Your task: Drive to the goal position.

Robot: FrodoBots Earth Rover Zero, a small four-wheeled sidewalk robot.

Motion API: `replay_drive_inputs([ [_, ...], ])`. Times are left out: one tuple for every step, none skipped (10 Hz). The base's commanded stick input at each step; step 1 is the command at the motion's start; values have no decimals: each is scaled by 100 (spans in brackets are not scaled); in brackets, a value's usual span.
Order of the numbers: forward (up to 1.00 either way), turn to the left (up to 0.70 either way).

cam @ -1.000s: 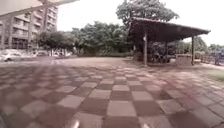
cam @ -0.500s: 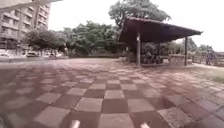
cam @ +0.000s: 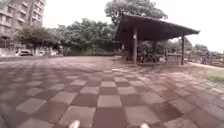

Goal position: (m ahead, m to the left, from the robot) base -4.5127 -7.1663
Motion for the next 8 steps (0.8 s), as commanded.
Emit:
replay_drive_inputs([
  [0, 0],
  [0, 0],
  [0, 0],
  [0, 0],
  [0, 0],
  [0, 0],
  [39, 15],
  [70, 27],
])
